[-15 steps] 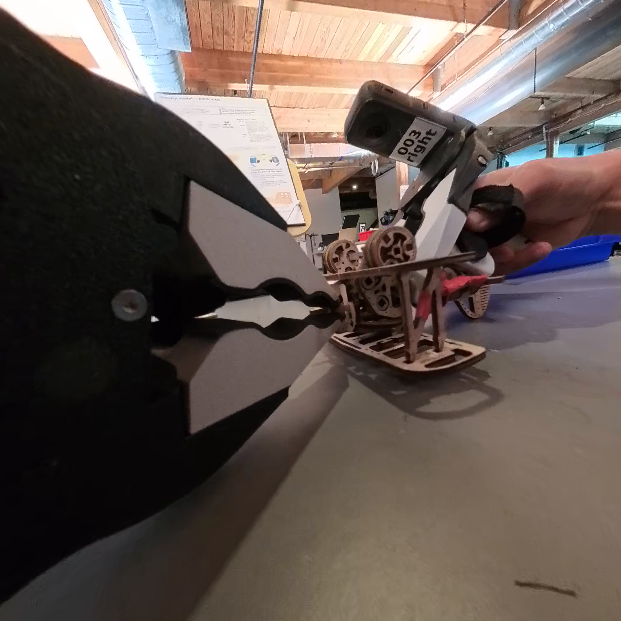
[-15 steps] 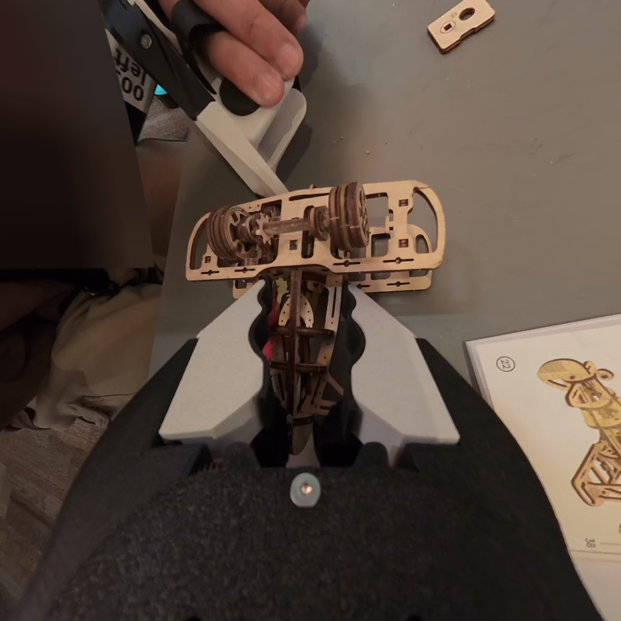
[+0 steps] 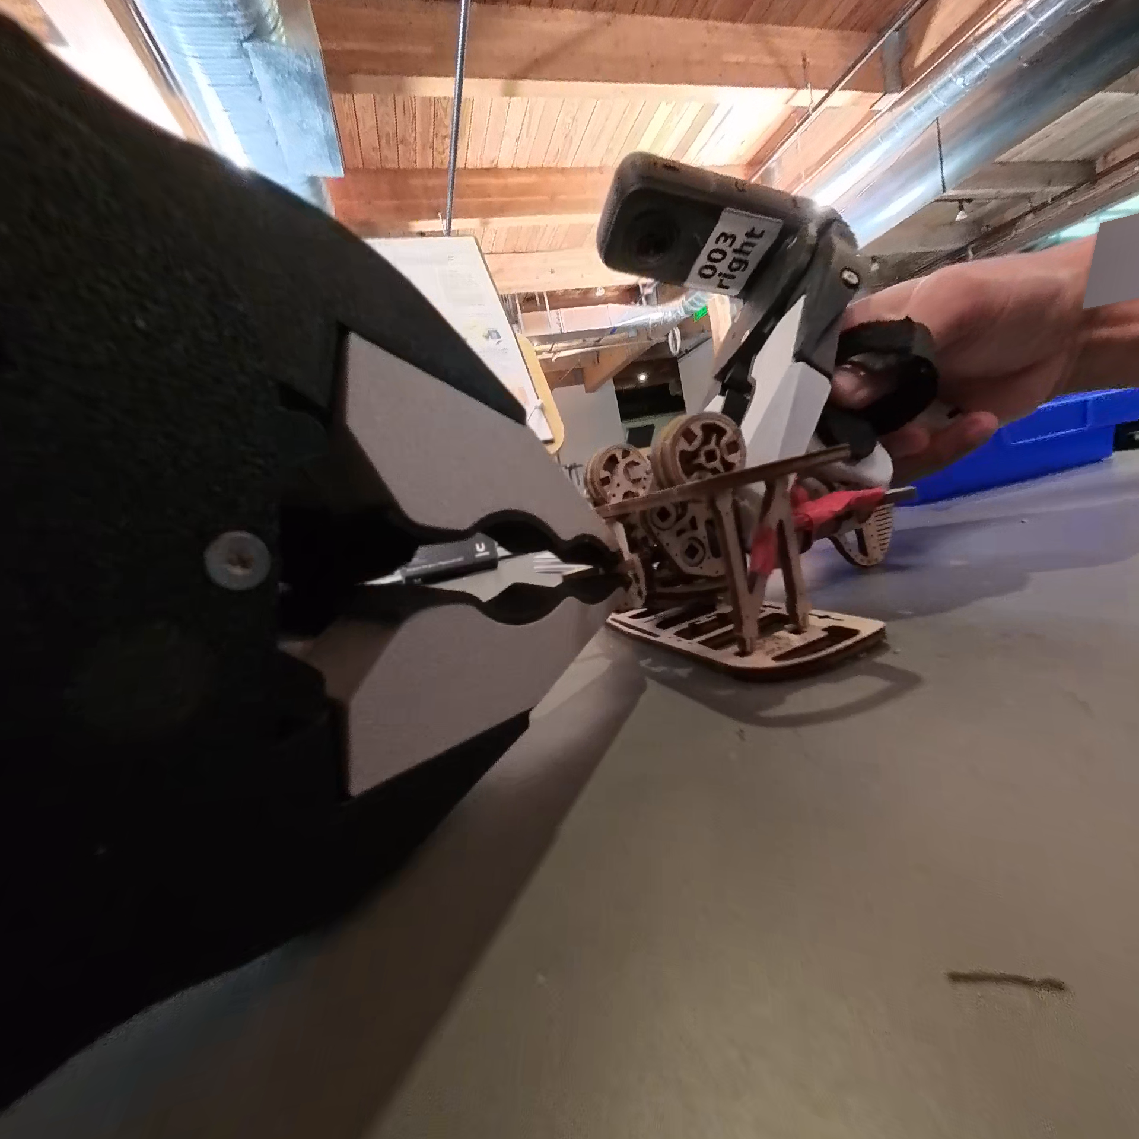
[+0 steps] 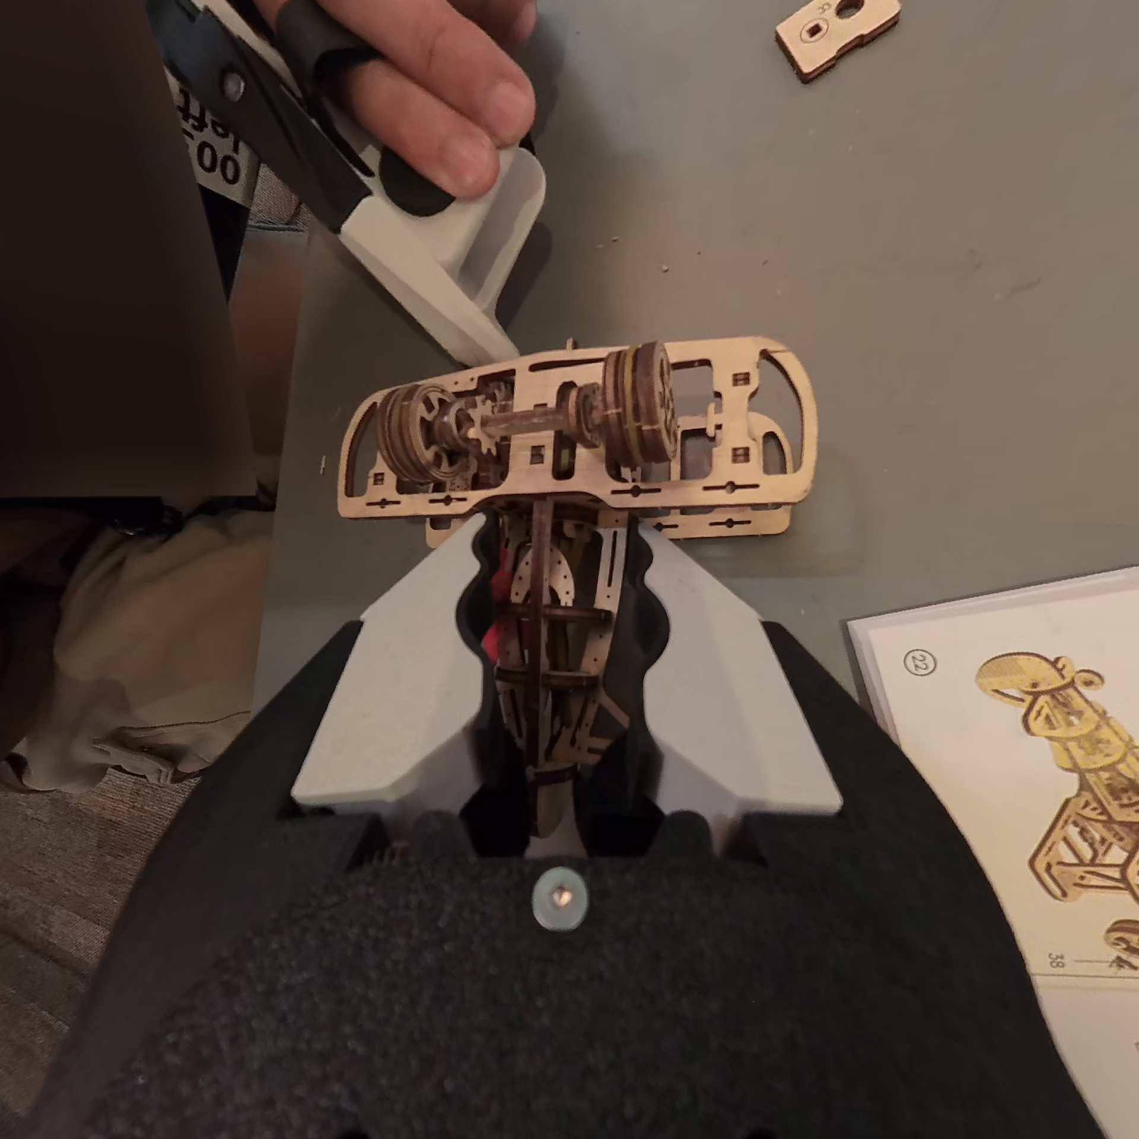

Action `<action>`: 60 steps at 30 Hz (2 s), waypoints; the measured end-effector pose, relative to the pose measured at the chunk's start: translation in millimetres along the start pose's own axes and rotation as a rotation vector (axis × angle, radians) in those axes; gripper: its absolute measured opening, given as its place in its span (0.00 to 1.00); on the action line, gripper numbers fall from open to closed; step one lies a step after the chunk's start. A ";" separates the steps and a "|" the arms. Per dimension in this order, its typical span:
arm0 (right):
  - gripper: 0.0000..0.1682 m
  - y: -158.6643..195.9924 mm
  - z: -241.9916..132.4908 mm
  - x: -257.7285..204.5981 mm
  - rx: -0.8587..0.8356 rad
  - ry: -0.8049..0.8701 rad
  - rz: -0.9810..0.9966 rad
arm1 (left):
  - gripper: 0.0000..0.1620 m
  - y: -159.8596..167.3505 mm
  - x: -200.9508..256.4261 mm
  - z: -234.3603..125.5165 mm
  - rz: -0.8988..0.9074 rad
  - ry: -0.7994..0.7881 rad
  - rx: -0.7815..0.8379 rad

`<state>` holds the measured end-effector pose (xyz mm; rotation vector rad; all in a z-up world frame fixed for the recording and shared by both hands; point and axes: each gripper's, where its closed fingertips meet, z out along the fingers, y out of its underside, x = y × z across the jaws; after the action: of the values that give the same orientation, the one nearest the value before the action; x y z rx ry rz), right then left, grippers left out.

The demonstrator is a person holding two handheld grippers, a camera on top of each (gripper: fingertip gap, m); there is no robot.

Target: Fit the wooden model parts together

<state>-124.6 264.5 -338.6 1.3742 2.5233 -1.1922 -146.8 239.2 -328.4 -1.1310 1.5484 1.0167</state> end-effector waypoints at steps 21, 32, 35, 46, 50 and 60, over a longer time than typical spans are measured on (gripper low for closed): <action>0.24 -3.3 -1.9 7.9 0.030 0.022 -0.001 | 0.00 32.1 7.9 0.5 -0.215 0.035 0.011; 0.31 -4.0 -18.9 15.9 0.034 0.106 -0.049 | 0.00 48.4 3.0 3.9 -0.426 0.079 -0.008; 0.35 -5.3 -29.9 19.3 0.038 0.160 -0.087 | 0.00 57.0 -1.8 4.7 -0.544 0.086 -0.004; 0.42 -44.0 -125.9 97.3 0.491 0.620 0.007 | 0.04 114.9 -53.6 -1.1 -1.408 0.047 0.148; 0.48 -16.3 -108.9 135.1 0.422 0.702 0.152 | 0.12 127.9 -55.4 -0.6 -1.516 0.055 0.155; 0.45 11.3 -76.1 157.8 0.258 0.741 0.213 | 0.20 169.5 -31.2 6.0 -1.390 0.049 -0.061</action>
<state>-188.7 427.6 -349.1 2.4625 2.5688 -1.1449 -305.3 290.4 -283.8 -1.8106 0.4369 0.0615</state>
